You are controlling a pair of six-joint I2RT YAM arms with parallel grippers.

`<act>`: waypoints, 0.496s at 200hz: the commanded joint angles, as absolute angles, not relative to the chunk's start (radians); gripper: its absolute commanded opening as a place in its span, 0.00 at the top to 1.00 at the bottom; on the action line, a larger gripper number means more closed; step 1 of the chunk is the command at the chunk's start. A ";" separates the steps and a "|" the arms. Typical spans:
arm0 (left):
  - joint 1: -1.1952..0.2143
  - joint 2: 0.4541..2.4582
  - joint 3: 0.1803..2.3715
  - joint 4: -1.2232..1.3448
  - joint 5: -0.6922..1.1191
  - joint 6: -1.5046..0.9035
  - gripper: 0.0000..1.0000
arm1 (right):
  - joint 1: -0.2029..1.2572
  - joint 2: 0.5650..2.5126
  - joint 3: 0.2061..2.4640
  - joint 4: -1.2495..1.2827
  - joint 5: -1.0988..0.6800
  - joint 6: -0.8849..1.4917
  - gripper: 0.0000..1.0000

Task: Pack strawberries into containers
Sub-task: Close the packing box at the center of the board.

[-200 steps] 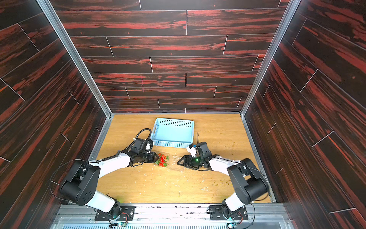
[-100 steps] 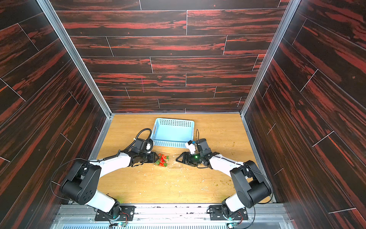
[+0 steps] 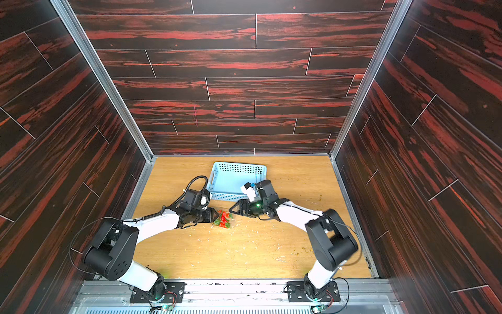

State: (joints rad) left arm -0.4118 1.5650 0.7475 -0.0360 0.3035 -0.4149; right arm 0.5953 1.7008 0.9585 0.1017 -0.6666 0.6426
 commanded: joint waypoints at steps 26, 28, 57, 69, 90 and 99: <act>-0.409 1.547 0.683 0.067 0.342 -0.477 0.60 | 0.618 1.818 1.094 0.094 -0.714 0.599 0.28; -0.408 1.546 0.680 0.070 0.343 -0.479 0.60 | 0.618 1.822 1.097 0.091 -0.715 0.596 0.28; -0.400 1.545 0.642 0.119 0.354 -0.510 0.59 | 0.628 1.875 1.153 0.077 -0.730 0.587 0.28; -0.394 1.534 0.626 0.128 0.353 -0.518 0.59 | 0.632 1.891 1.167 0.072 -0.735 0.586 0.28; -0.368 1.496 0.597 0.132 0.356 -0.526 0.59 | 0.641 1.914 1.197 0.055 -0.741 0.578 0.28; -0.356 1.475 0.588 0.130 0.359 -0.526 0.58 | 0.646 1.920 1.214 0.043 -0.740 0.571 0.28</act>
State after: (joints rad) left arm -0.3855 1.5482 0.6147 0.1043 0.3477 -0.5026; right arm 0.6281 1.8839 1.1706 0.0891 -0.7181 0.6022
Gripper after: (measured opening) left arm 0.414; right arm 0.717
